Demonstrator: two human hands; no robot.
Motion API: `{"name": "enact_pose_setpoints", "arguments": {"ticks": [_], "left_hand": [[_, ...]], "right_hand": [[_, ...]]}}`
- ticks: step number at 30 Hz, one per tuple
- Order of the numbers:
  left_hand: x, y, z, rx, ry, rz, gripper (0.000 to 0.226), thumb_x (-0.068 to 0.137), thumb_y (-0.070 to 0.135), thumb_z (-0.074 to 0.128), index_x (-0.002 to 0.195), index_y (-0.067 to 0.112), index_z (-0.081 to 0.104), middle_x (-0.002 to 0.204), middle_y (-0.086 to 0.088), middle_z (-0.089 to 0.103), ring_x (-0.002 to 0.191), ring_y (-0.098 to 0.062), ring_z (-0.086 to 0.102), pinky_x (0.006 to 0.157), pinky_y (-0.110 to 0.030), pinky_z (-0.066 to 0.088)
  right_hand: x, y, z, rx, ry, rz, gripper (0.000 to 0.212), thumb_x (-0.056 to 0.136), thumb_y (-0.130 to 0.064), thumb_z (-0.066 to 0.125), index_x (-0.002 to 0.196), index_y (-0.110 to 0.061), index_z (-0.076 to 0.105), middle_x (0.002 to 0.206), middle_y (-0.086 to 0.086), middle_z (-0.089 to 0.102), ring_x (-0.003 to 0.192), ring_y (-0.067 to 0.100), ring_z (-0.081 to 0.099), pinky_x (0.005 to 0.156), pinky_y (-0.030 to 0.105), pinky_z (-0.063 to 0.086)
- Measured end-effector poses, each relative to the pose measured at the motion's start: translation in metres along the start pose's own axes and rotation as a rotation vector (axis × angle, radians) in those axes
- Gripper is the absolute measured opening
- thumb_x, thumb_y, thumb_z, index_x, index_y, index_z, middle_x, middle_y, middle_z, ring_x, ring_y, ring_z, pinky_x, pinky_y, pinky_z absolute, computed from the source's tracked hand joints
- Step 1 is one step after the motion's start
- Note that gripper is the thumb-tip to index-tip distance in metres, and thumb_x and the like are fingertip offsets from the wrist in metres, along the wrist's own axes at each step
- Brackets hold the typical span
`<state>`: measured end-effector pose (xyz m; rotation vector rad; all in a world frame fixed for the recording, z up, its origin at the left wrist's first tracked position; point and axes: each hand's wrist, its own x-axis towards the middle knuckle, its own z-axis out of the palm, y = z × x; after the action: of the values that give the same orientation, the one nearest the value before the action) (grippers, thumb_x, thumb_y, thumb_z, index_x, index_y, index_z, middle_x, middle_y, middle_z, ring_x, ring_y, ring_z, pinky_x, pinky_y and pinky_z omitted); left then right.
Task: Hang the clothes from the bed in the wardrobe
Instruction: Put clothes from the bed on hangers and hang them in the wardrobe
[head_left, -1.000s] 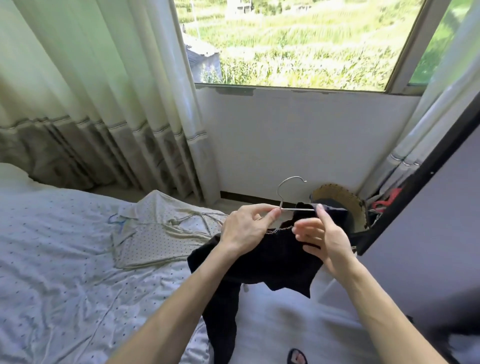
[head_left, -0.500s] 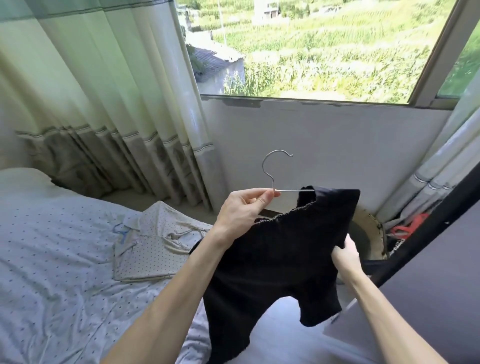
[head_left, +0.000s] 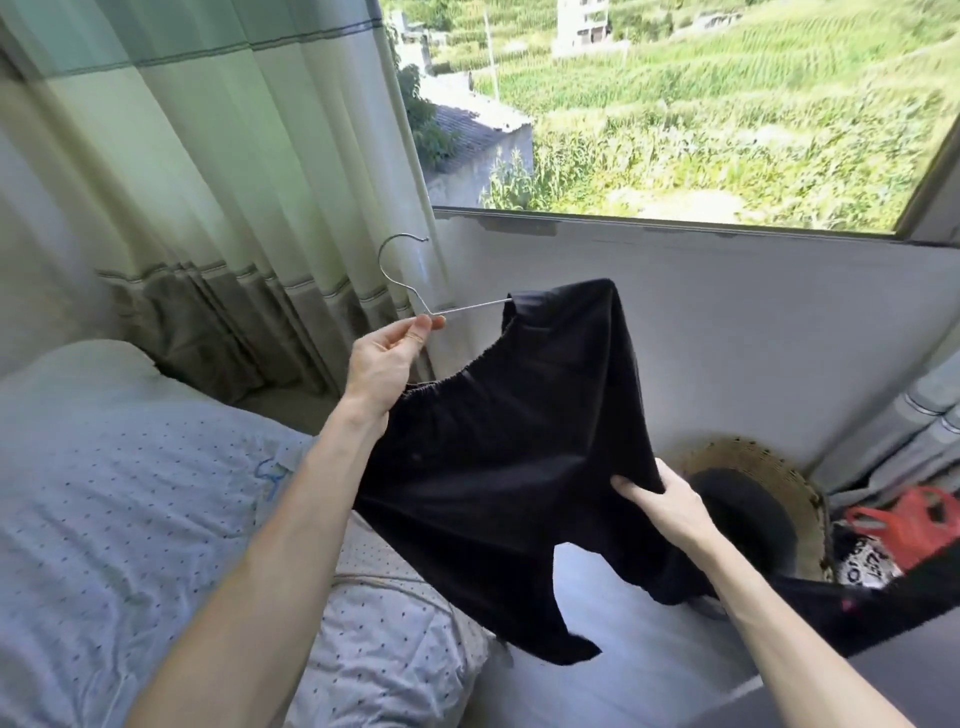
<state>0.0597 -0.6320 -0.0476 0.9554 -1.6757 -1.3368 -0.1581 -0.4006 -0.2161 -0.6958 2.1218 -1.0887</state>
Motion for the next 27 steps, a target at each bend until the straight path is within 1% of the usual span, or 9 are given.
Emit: {"name": "enact_pose_setpoints", "arguments": {"ticks": [4, 7, 10, 12, 13, 15, 17, 20, 27], "left_hand": [[0.023, -0.011, -0.071, -0.004, 0.172, -0.002, 0.022, 0.098, 0.025, 0.061, 0.107, 0.009, 0.073, 0.091, 0.013, 0.071, 0.071, 0.014, 0.061, 0.067, -0.003, 0.044], [0.040, -0.039, -0.141, 0.016, 0.308, -0.086, 0.020, 0.099, 0.034, 0.060, 0.100, 0.022, 0.076, 0.071, 0.021, 0.062, 0.058, 0.001, 0.045, 0.058, -0.010, 0.037], [0.061, -0.082, -0.212, 0.028, 0.430, -0.147, 0.021, 0.100, 0.035, 0.058, 0.100, 0.023, 0.075, 0.068, 0.020, 0.065, 0.070, -0.007, 0.051, 0.083, -0.022, 0.045], [0.081, -0.123, -0.261, 0.052, 0.482, -0.196, 0.025, 0.100, 0.036, 0.058, 0.107, 0.020, 0.075, 0.106, -0.006, 0.074, 0.103, -0.026, 0.066, 0.104, -0.036, 0.046], [0.092, -0.144, -0.284, 0.076, 0.494, -0.236, 0.026, 0.099, 0.038, 0.058, 0.107, 0.022, 0.076, 0.123, -0.015, 0.066, 0.120, -0.029, 0.058, 0.109, -0.039, 0.044], [0.111, -0.189, -0.328, 0.136, 0.495, -0.308, 0.022, 0.098, 0.044, 0.057, 0.097, 0.032, 0.076, 0.126, -0.008, 0.067, 0.121, -0.022, 0.060, 0.102, -0.030, 0.046], [0.127, -0.236, -0.368, 0.207, 0.501, -0.381, 0.021, 0.099, 0.046, 0.055, 0.092, 0.036, 0.073, 0.111, 0.003, 0.066, 0.097, -0.011, 0.058, 0.087, -0.024, 0.044], [0.148, -0.300, -0.417, 0.304, 0.466, -0.478, 0.020, 0.100, 0.046, 0.052, 0.095, 0.038, 0.070, 0.081, 0.001, 0.053, 0.070, -0.014, 0.047, 0.073, -0.031, 0.042], [0.199, -0.423, -0.481, 0.440, 0.241, -0.677, 0.020, 0.105, 0.033, 0.045, 0.112, 0.037, 0.063, 0.088, -0.008, 0.051, 0.078, -0.026, 0.051, 0.064, -0.032, 0.041]], "right_hand": [[0.028, -0.023, 0.050, -0.132, -0.149, -0.038, 0.020, 0.082, -0.044, 0.074, 0.101, -0.042, 0.067, 0.099, -0.016, 0.072, 0.096, 0.011, 0.066, 0.091, 0.037, 0.051], [0.052, -0.041, 0.101, -0.193, -0.203, -0.045, 0.019, 0.086, -0.043, 0.067, 0.105, -0.040, 0.065, 0.100, -0.015, 0.071, 0.098, 0.014, 0.066, 0.093, 0.038, 0.050], [0.076, -0.063, 0.160, -0.266, -0.274, -0.059, 0.018, 0.090, -0.045, 0.063, 0.103, -0.032, 0.064, 0.099, -0.013, 0.070, 0.097, 0.013, 0.065, 0.090, 0.034, 0.049], [0.094, -0.076, 0.207, -0.352, -0.336, -0.056, 0.015, 0.091, -0.042, 0.061, 0.099, -0.030, 0.061, 0.095, -0.011, 0.069, 0.092, 0.012, 0.064, 0.082, 0.030, 0.047], [0.103, -0.082, 0.232, -0.390, -0.352, -0.055, 0.012, 0.092, -0.039, 0.060, 0.098, -0.028, 0.060, 0.094, -0.009, 0.068, 0.090, 0.013, 0.063, 0.079, 0.030, 0.047], [0.121, -0.094, 0.278, -0.445, -0.338, -0.040, 0.012, 0.094, -0.034, 0.057, 0.101, -0.024, 0.060, 0.094, -0.003, 0.069, 0.088, 0.017, 0.063, 0.078, 0.031, 0.047], [0.140, -0.105, 0.318, -0.489, -0.282, -0.021, 0.015, 0.097, -0.032, 0.056, 0.106, -0.021, 0.059, 0.096, 0.000, 0.068, 0.090, 0.023, 0.062, 0.078, 0.032, 0.046], [0.166, -0.116, 0.365, -0.553, -0.244, -0.001, 0.018, 0.097, -0.035, 0.057, 0.106, -0.020, 0.058, 0.099, 0.004, 0.068, 0.094, 0.029, 0.061, 0.080, 0.034, 0.046], [0.198, -0.092, 0.444, -0.790, -0.379, 0.092, 0.011, 0.096, -0.034, 0.054, 0.097, -0.024, 0.058, 0.100, 0.000, 0.064, 0.101, 0.026, 0.061, 0.083, 0.033, 0.046]]}}
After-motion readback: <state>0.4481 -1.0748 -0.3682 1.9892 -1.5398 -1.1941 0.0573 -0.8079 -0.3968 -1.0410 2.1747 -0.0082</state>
